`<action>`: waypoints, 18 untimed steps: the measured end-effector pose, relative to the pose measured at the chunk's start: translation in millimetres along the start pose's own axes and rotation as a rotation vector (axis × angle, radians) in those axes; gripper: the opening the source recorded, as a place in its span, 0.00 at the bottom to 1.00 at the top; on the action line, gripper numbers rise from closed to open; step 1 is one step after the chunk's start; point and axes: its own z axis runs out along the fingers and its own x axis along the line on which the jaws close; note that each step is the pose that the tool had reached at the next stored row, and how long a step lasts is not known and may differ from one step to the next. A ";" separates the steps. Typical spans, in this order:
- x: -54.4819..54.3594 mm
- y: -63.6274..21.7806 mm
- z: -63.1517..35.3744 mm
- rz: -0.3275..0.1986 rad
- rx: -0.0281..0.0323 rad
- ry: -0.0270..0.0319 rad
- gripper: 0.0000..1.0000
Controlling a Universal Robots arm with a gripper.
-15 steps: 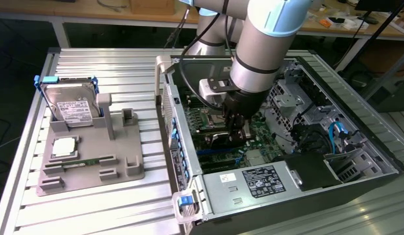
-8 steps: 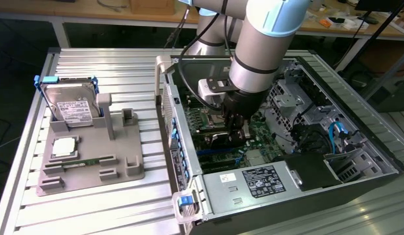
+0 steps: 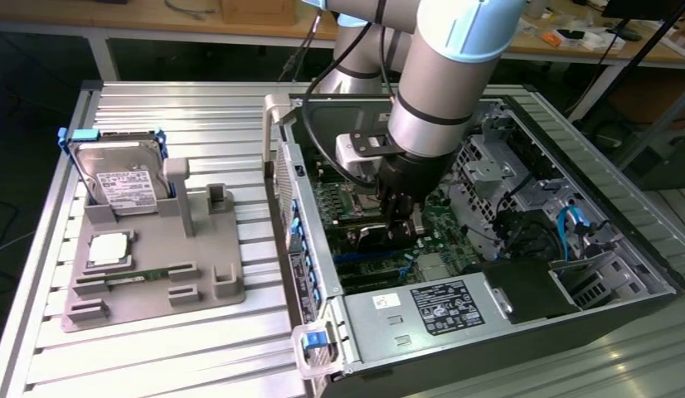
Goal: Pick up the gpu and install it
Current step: 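Insert the gpu into the slot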
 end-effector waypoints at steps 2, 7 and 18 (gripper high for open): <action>0.1 0.0 0.0 0.000 0.0000 -0.0002 0.27; 0.2 1.6 0.3 0.000 -0.0002 -0.0005 0.27; 0.2 2.0 3.2 0.000 -0.0002 -0.0015 0.27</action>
